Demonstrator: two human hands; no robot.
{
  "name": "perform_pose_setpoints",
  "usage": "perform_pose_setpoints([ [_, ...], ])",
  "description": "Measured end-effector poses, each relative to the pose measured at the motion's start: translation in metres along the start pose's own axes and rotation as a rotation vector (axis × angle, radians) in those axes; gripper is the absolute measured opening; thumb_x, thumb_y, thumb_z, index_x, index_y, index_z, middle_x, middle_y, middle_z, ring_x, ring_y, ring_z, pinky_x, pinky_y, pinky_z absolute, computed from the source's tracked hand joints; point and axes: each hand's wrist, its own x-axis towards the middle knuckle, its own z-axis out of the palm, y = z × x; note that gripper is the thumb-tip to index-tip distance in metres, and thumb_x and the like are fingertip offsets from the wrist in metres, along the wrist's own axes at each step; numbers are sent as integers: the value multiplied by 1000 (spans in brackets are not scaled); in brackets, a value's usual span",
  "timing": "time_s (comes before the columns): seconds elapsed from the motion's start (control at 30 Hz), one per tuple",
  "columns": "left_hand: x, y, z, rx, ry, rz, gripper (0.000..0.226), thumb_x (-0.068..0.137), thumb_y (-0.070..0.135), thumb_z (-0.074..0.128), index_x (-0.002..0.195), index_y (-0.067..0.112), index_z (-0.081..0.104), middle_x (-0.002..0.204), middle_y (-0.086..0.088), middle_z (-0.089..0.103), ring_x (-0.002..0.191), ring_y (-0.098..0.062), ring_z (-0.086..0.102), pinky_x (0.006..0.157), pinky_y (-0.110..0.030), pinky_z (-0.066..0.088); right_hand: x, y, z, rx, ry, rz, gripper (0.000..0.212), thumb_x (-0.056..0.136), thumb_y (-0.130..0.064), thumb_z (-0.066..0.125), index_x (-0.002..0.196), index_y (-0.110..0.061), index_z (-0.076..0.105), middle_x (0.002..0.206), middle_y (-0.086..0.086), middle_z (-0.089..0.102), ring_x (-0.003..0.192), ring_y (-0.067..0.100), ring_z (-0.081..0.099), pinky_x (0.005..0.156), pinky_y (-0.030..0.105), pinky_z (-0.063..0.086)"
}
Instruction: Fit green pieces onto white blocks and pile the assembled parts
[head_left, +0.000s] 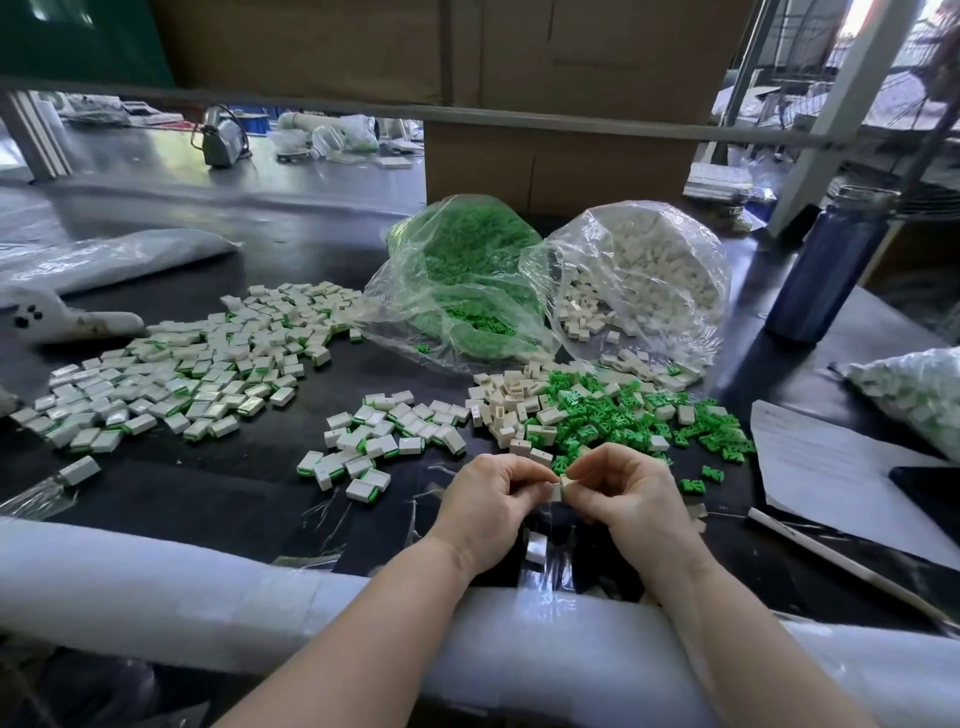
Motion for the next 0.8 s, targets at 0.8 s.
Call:
perform_pose_setpoints([
  [0.8,-2,4,-1,76,-31,105,13,84,9,66,93,12,74,78,10,62,83,-11,62,85,-22,48,-1,-1,-2,-13,-34,2,26,70,9,72,66,-15,64,64,0,65,61,9,60,59,20,50],
])
